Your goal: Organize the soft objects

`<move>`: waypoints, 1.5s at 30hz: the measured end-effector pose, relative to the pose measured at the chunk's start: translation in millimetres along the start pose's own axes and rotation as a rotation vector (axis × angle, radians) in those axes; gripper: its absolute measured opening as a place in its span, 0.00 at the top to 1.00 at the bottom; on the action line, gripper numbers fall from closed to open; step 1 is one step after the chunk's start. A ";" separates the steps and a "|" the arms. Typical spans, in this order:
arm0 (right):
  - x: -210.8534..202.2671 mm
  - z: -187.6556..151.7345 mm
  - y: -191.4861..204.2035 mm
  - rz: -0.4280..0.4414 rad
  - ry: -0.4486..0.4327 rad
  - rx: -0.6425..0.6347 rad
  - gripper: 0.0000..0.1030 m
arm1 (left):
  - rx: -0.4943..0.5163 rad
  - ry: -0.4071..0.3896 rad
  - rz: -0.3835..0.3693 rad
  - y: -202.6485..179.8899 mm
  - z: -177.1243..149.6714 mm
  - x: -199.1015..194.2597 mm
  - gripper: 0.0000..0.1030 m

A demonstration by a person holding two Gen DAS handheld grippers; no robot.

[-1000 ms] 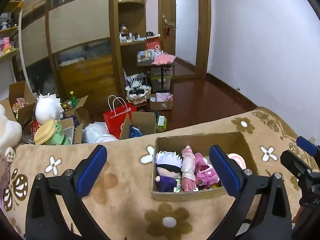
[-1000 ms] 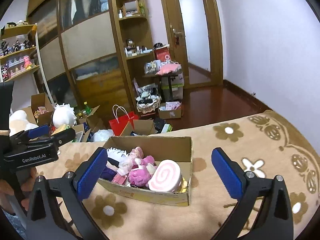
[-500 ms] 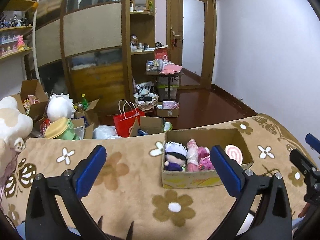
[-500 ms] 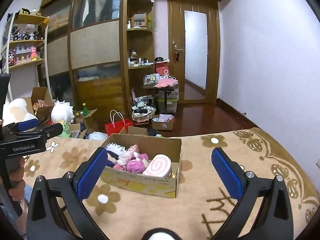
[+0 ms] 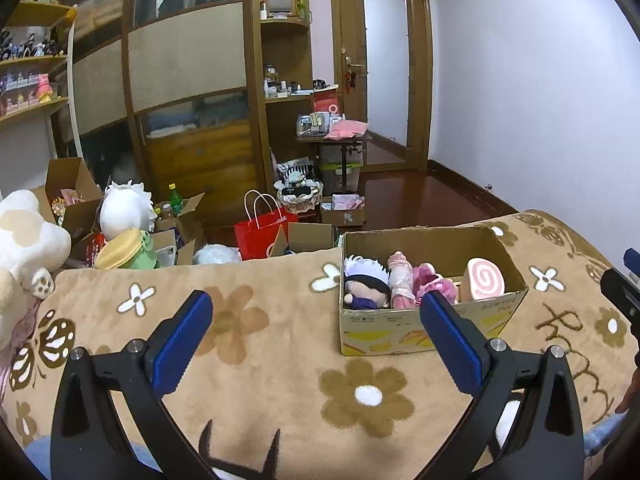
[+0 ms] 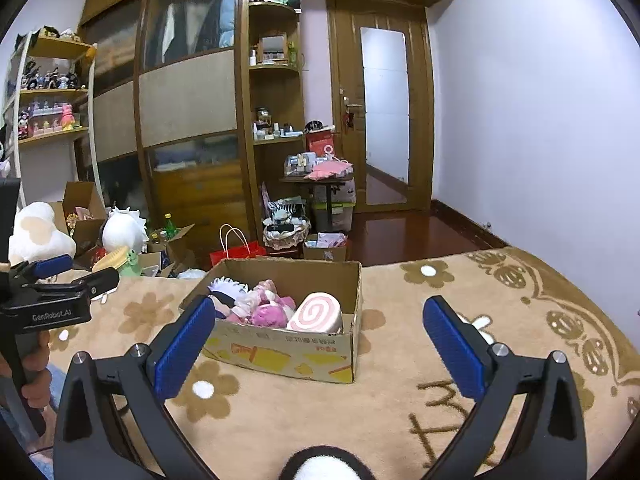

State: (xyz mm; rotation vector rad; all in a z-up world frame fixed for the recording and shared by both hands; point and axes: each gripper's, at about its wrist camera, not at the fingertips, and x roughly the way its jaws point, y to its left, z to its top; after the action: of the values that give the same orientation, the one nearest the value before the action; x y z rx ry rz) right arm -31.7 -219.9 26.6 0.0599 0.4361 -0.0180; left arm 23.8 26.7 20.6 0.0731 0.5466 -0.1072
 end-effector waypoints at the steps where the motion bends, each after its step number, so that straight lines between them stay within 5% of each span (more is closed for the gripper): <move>1: 2.7 -1.4 -1.4 -0.003 0.009 0.005 0.00 | 0.007 -0.006 0.004 -0.8 -0.9 0.0 0.01; 45: 17.1 -12.9 -6.0 -0.035 0.035 0.035 0.00 | 0.107 0.013 -0.012 -19.7 -9.3 11.8 0.01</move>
State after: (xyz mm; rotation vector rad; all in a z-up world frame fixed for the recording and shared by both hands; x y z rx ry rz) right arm -21.9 -225.2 7.4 0.0873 0.4718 -0.0595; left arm 26.6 7.1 5.8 0.1749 0.5538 -0.1475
